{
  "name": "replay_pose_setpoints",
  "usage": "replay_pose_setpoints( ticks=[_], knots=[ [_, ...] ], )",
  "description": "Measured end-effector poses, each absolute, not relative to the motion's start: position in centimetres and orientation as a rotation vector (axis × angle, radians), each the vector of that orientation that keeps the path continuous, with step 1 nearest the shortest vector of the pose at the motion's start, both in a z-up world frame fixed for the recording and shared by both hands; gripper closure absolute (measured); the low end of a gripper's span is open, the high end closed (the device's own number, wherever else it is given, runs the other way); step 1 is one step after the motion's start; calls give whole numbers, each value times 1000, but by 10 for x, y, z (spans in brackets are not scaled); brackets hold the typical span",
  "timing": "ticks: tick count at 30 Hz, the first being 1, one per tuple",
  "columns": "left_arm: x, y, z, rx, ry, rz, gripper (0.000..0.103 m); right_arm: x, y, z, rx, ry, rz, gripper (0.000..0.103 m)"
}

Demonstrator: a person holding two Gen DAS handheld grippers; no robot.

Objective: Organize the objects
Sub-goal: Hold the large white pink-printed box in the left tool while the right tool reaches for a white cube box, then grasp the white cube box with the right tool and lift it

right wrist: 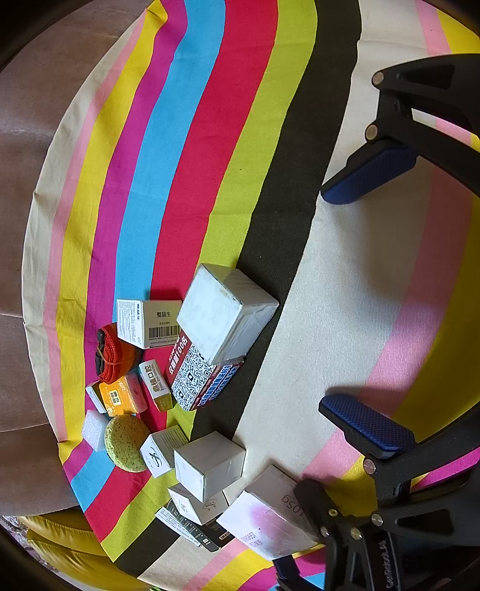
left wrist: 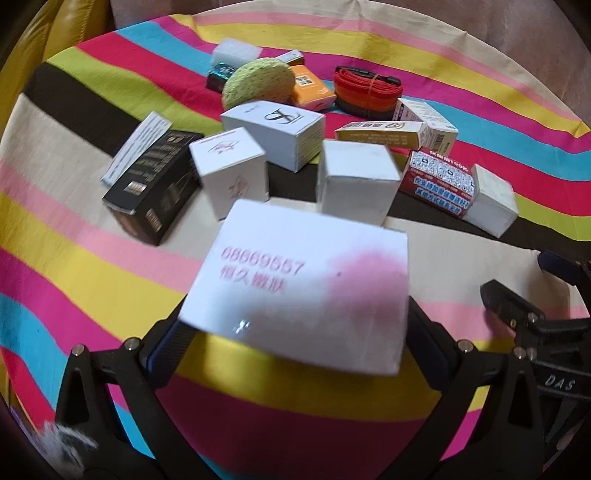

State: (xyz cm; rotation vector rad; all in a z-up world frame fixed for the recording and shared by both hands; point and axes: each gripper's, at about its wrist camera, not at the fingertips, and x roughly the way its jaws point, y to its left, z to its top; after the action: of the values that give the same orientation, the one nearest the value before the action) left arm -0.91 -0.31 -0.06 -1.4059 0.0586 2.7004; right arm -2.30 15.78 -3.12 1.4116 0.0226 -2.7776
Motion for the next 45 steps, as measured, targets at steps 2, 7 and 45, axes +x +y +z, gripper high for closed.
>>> replay_pose_setpoints(
  ticks=[2, 7, 45],
  knots=[
    [-9, -2, 1, -1373, 58, 2710, 7, -23, 158, -31, 1412, 23, -2778, 0],
    [1, -9, 1, -1377, 66, 2743, 8, -23, 158, -31, 1412, 23, -2777, 0],
    [19, -31, -2, -1379, -41, 2790, 6, -85, 173, -18, 1195, 249, -2431, 57]
  ],
)
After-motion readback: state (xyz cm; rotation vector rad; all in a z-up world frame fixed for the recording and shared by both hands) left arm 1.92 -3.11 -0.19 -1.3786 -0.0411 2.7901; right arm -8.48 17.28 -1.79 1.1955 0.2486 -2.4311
